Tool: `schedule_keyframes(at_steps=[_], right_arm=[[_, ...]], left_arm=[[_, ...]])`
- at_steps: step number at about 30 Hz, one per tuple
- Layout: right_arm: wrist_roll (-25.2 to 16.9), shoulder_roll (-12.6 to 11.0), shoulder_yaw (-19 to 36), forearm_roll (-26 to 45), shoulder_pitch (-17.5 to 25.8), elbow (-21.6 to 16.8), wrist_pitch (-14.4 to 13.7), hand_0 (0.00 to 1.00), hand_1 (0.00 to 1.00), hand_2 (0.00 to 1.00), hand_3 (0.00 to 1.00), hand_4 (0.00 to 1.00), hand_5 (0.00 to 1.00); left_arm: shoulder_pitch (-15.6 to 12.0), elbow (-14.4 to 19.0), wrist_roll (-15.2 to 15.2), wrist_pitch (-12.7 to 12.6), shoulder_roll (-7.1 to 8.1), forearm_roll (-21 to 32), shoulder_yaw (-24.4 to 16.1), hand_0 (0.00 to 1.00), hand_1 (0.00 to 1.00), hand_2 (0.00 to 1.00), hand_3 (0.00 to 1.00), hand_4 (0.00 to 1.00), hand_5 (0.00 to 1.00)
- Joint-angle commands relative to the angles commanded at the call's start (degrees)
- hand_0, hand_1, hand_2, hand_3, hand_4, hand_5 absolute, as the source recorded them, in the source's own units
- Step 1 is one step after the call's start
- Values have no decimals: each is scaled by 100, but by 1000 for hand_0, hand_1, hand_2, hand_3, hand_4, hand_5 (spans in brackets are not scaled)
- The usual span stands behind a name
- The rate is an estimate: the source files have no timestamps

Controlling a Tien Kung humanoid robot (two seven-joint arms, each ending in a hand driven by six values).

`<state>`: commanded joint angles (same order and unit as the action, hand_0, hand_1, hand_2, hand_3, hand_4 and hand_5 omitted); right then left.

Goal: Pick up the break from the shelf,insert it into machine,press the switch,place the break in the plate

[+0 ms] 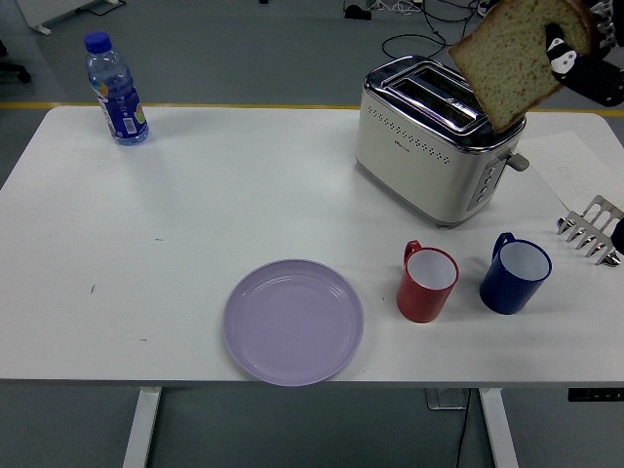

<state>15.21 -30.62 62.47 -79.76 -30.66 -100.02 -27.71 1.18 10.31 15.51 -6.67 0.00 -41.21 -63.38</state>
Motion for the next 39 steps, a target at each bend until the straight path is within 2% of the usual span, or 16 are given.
schedule_keyframes(at_steps=[3, 6, 13, 22, 26, 31, 39], right_arm=[[-60, 91, -161, 691, 0, -51, 36, 125, 203, 323, 417, 507, 59], [-131, 308, -500, 1364, -18, -121, 81, 125, 203, 323, 417, 507, 59], [-162, 556, -1344, 2096, -75, -191, 198, 107, 183, 314, 414, 513, 55], [-119, 727, -2240, 2219, -154, -144, 106, 99, 180, 308, 412, 509, 50], [-138, 970, -2667, 2316, -154, -20, 50, 93, 179, 303, 406, 518, 42], [-187, 1230, -3126, 2399, -171, 199, 6, 94, 180, 305, 403, 522, 40], [-348, 1619, -3591, 2459, -315, 833, -221, 95, 179, 305, 406, 526, 35]], left_arm=[[-2, 0, 0, -4, 0, -15, -9, 420, 505, 608, 745, 569, 998], [-7, 0, 5, -10, 0, -36, -11, 420, 505, 608, 745, 569, 998], [-9, 0, 2, -6, 0, -49, -9, 420, 505, 609, 745, 566, 998], [4, 0, 7, -6, 0, -49, -5, 420, 504, 608, 742, 565, 998], [-1, 0, 10, -4, 0, -42, 4, 420, 504, 608, 741, 562, 998], [1, 0, 16, -2, 0, -59, 0, 420, 504, 608, 741, 559, 998], [4, 0, 22, 3, 0, -90, -3, 419, 504, 608, 737, 559, 998]])
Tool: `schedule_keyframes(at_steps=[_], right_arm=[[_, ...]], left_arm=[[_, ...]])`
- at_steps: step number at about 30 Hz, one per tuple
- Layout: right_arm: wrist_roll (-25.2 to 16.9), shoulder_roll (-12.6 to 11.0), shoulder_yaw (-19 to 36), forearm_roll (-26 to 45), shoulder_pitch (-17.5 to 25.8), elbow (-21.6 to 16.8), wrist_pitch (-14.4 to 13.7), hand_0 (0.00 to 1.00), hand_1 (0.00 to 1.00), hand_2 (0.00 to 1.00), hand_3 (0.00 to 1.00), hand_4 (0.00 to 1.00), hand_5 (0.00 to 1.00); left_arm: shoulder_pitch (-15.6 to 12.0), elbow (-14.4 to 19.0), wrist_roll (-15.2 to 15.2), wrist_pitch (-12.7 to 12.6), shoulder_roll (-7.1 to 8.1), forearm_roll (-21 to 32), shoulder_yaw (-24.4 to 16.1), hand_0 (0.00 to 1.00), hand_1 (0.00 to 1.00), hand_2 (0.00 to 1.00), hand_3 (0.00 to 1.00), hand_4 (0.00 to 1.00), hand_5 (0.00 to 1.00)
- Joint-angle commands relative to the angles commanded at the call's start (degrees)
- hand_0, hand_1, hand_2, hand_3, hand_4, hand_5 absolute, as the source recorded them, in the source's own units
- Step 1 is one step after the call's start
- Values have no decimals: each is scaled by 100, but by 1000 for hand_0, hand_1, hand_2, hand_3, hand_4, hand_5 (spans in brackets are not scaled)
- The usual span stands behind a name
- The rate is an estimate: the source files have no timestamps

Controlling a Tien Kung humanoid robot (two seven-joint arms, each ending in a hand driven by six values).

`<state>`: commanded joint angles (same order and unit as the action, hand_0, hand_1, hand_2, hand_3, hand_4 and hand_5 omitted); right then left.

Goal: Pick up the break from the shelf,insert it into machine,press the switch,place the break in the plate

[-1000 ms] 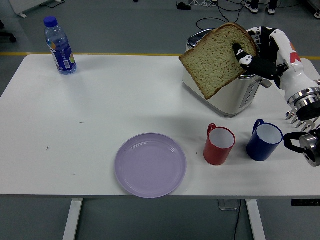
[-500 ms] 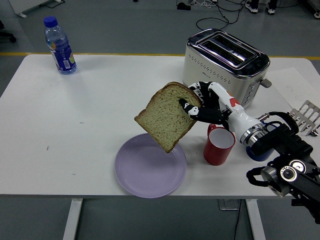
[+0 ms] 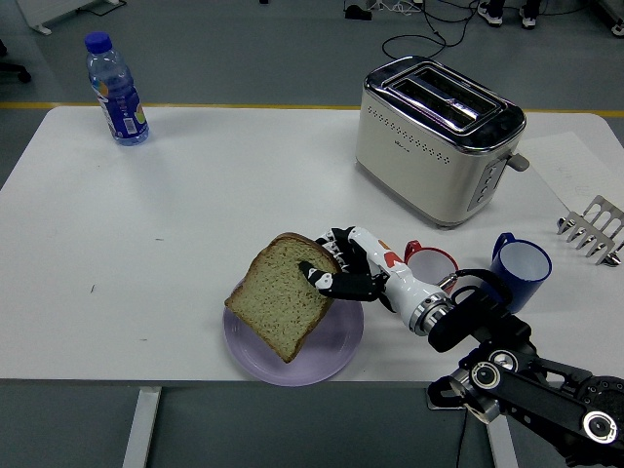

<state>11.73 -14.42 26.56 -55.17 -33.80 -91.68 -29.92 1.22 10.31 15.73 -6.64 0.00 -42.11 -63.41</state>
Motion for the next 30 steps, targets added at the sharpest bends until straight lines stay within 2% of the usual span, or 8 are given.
schedule_keyframes(at_steps=[9, 10, 15, 16, 21, 27, 28, 30], right_arm=[[-1, 261, -167, 3, -62, 413, 20, 100, 176, 306, 411, 518, 24], [7, 270, -174, -14, -65, 444, 38, 213, 252, 350, 451, 490, 32], [48, 309, -196, -94, -53, 589, 203, 213, 252, 350, 451, 490, 32], [71, 322, -199, -148, -48, 638, 270, 352, 369, 428, 500, 474, 60], [58, 358, -204, -320, -46, 777, 331, 352, 369, 428, 500, 474, 60], [-16, 402, -177, -610, -51, 882, 325, 421, 443, 475, 516, 493, 83], [-25, 409, -170, -707, -56, 897, 348, 524, 550, 531, 555, 581, 134], [-42, 418, -154, -875, -62, 917, 404, 524, 550, 531, 555, 581, 134]], left_arm=[[-30, 0, 23, 1, 0, -87, -26, 419, 502, 607, 735, 558, 998], [-34, 0, 25, 2, 0, -91, -25, 418, 502, 605, 734, 559, 998], [-55, 0, 34, 0, 0, -120, -35, 418, 502, 605, 734, 559, 998], [-60, 0, 37, 2, 0, -128, -36, 417, 501, 605, 734, 559, 998], [-75, 0, 43, -4, 0, -137, -36, 417, 501, 605, 734, 559, 998], [-93, 0, 42, -10, 0, -142, -34, 417, 501, 604, 733, 559, 998], [-94, 0, 41, -8, 0, -141, -30, 416, 500, 604, 732, 559, 998], [-93, 0, 37, -8, 0, -131, -20, 416, 500, 604, 732, 559, 998]])
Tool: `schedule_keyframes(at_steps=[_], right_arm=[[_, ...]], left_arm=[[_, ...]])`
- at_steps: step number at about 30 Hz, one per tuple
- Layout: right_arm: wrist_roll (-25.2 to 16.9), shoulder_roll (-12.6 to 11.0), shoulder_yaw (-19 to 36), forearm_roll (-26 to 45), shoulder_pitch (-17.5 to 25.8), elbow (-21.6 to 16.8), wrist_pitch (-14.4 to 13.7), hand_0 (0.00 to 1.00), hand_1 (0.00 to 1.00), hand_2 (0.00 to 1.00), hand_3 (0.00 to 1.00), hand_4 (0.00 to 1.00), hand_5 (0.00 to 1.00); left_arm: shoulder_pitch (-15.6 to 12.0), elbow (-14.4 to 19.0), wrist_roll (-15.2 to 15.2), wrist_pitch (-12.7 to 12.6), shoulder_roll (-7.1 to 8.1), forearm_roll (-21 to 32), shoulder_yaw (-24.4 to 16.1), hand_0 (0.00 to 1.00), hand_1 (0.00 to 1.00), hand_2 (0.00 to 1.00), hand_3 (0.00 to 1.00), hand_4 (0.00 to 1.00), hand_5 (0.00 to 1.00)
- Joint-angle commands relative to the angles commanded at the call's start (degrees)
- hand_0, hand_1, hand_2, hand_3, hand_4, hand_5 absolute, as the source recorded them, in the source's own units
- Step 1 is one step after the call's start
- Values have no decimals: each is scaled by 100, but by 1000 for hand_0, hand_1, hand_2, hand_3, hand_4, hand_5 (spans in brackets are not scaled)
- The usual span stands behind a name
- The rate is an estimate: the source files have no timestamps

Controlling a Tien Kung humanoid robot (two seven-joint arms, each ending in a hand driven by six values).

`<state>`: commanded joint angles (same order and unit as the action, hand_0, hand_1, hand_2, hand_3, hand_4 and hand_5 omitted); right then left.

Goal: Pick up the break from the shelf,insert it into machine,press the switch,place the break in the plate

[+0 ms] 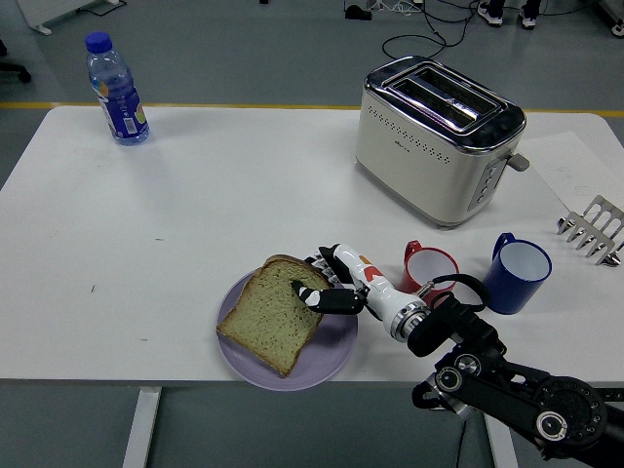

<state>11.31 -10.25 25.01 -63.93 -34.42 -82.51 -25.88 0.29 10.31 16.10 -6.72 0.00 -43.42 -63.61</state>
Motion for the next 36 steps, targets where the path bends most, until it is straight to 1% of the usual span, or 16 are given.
schedule_keyframes(at_steps=[1, 3, 4, 9, 10, 15, 16, 18, 21, 22, 27, 30, 32, 33, 34, 36], right_arm=[[-3, 1, 2, -29, -1, 3, 9, 524, 550, 531, 555, 581, 134], [-21, -1, 51, -344, 1, 22, 162, 524, 550, 531, 555, 581, 134], [-28, -3, 65, -485, 1, 26, 213, 752, 687, 663, 689, 664, 206], [-121, 7, 125, -924, -11, 51, 402, 752, 687, 663, 689, 664, 206], [-135, 12, 138, -995, -13, 57, 445, 870, 777, 789, 789, 682, 252], [-164, 25, 199, -1424, -17, 103, 563, 870, 777, 789, 789, 682, 252], [-163, 27, 215, -1516, -11, 114, 567, 909, 828, 870, 859, 700, 270], [-150, 27, 237, -1707, -3, 132, 553, 909, 828, 870, 859, 700, 270], [-152, 25, 251, -1852, 1, 149, 461, 909, 828, 870, 859, 700, 270], [-179, 26, 278, -1934, 12, 154, 358, 916, 836, 880, 868, 708, 298], [-343, 18, 395, -1985, 69, 112, 55, 916, 836, 880, 868, 708, 298], [-602, -4, 515, -1817, 165, 11, -171, 914, 829, 872, 858, 702, 294], [-924, -37, 659, -1564, 292, -113, -325, 914, 829, 872, 858, 702, 294], [-1096, -50, 719, -1419, 345, -163, -367, 914, 829, 872, 858, 702, 294], [-1267, -73, 809, -1262, 426, -243, -382, 835, 760, 804, 788, 651, 255], [-1710, -120, 1072, -806, 638, -457, -353, 835, 760, 804, 788, 651, 255]], left_arm=[[0, 0, -1, 0, 0, 2, 2, 416, 500, 604, 732, 559, 998], [4, 0, -6, 2, 0, 27, 22, 416, 500, 604, 732, 559, 998], [6, 0, -8, 1, 0, 36, 29, 416, 500, 605, 732, 559, 998], [27, 0, -18, 5, 0, 93, 79, 416, 500, 605, 732, 559, 998], [31, 0, -18, 4, 0, 102, 85, 416, 501, 605, 732, 558, 998], [44, 0, -24, 3, 0, 130, 103, 416, 501, 605, 732, 558, 998], [46, 0, -25, 3, 0, 133, 104, 416, 501, 605, 733, 560, 998], [47, 0, -26, 4, 0, 136, 104, 416, 501, 605, 733, 560, 998], [50, 0, -25, 4, 0, 129, 95, 416, 501, 605, 733, 560, 998], [50, 0, -24, 5, 0, 132, 98, 416, 501, 605, 732, 560, 998], [55, 0, -20, 8, 0, 125, 92, 416, 501, 605, 732, 560, 998], [61, 0, -15, 10, 0, 113, 84, 416, 501, 605, 732, 559, 998], [63, 0, -16, 10, 0, 114, 81, 416, 501, 605, 732, 559, 998], [63, 0, -16, 10, 0, 113, 80, 416, 501, 605, 732, 559, 998], [66, 0, -16, 12, 0, 112, 79, 416, 501, 605, 732, 559, 998], [71, 0, -20, 13, 0, 117, 79, 416, 501, 605, 732, 558, 998]])
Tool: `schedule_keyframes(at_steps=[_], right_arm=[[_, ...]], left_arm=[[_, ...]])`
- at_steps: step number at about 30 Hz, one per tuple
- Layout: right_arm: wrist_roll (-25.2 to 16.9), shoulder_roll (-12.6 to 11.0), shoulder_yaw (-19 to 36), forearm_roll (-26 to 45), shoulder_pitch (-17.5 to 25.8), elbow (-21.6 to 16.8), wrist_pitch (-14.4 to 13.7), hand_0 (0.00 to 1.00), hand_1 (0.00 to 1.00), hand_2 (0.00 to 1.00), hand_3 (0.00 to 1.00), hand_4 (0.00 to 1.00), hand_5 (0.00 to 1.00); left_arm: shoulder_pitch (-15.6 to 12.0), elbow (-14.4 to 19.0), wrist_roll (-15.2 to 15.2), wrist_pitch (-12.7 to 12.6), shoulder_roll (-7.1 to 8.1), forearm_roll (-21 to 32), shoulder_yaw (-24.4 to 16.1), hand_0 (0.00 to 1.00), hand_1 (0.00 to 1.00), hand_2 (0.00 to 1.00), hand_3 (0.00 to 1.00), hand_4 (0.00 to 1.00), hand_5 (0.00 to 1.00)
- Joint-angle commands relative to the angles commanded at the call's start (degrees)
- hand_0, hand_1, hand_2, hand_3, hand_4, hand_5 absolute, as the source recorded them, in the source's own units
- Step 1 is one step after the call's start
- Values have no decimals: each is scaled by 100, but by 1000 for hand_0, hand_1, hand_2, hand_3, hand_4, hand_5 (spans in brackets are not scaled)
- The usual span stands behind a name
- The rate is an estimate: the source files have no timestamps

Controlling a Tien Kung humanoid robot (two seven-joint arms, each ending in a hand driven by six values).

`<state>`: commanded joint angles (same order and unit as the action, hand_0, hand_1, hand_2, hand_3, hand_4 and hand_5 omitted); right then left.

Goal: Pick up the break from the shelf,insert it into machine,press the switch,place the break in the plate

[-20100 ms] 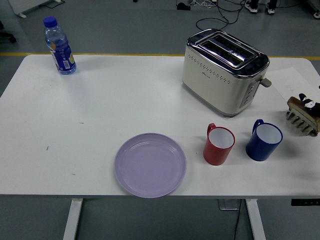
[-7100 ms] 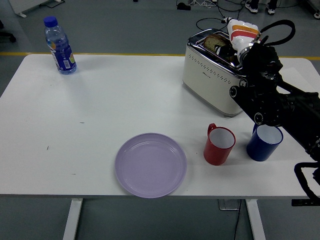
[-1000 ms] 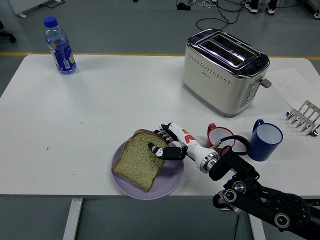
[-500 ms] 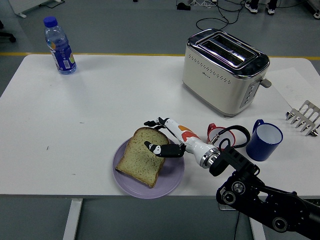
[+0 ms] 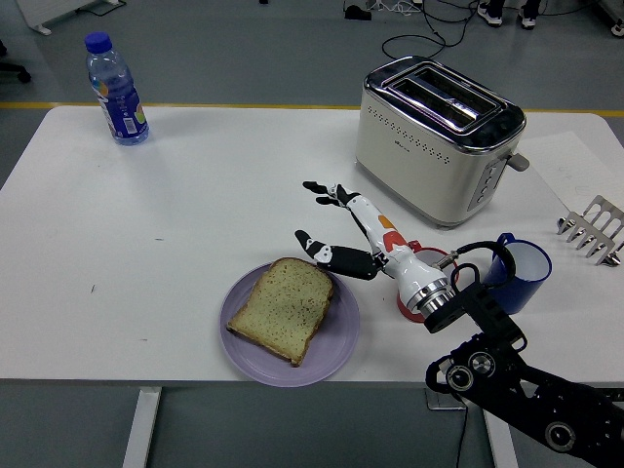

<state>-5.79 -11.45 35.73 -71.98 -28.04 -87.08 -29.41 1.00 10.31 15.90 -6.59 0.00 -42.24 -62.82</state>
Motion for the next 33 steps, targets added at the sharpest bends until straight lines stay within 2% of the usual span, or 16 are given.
schedule_keyframes(at_steps=[1, 4, 5, 6, 8, 10, 11, 16, 20, 22, 23, 25, 33], right_arm=[[-190, -10, 84, 223, 55, -60, 11, 835, 760, 804, 788, 651, 255], [-690, -50, 582, 968, 414, -459, 362, 835, 760, 804, 788, 651, 255], [-740, -52, 683, 1192, 463, -516, 421, 752, 693, 720, 688, 579, 227], [-820, -74, 922, 1452, 617, -678, 615, 752, 693, 720, 688, 579, 227], [-857, -97, 1333, 1937, 852, -893, 888, 752, 693, 720, 688, 579, 227], [-887, -117, 1750, 2421, 1046, -1030, 1029, 752, 693, 720, 688, 579, 227], [-899, -128, 1965, 2644, 1152, -1084, 1059, 736, 692, 705, 658, 565, 233], [-879, -160, 2979, 3556, 1526, -1129, 1141, 736, 692, 705, 658, 565, 233], [-764, -152, 3744, 3888, 1801, -1035, 1282, 732, 690, 702, 650, 553, 237], [-585, -125, 4188, 4043, 1976, -897, 1350, 732, 690, 702, 650, 553, 237], [-495, -115, 4338, 4035, 2017, -846, 1375, 714, 654, 681, 619, 518, 235], [-169, -107, 4677, 3974, 2123, -691, 1436, 714, 654, 681, 619, 518, 235], [654, -187, 5573, 3838, 2582, -368, 1803, 702, 639, 658, 602, 514, 228]], left_arm=[[1, 0, -1, 0, 0, 2, 0, 416, 501, 605, 732, 558, 998], [8, 0, -1, 0, 0, -21, -20, 416, 501, 605, 732, 558, 998], [10, 0, -1, 1, 0, -23, -22, 419, 502, 605, 732, 557, 998], [12, 0, -4, 0, 0, -17, -22, 419, 502, 605, 732, 557, 998], [18, 0, -2, 4, 0, -38, -35, 419, 502, 605, 732, 557, 998], [22, 0, -1, 8, 0, -49, -36, 419, 502, 605, 732, 557, 998], [23, 0, -1, 10, 0, -54, -38, 419, 502, 605, 732, 559, 998], [12, 0, 4, 13, 0, -108, -75, 419, 502, 605, 732, 559, 998], [-11, 0, 11, 13, 0, -155, -105, 419, 502, 605, 732, 559, 998], [-30, 0, 11, 11, 0, -170, -115, 419, 502, 605, 732, 559, 998], [-36, 0, 12, 11, 0, -179, -123, 419, 502, 605, 732, 558, 998], [-52, 0, 14, 8, 0, -214, -151, 419, 502, 605, 732, 558, 998], [-118, 0, 34, 5, 0, -335, -225, 420, 503, 606, 733, 558, 998]])
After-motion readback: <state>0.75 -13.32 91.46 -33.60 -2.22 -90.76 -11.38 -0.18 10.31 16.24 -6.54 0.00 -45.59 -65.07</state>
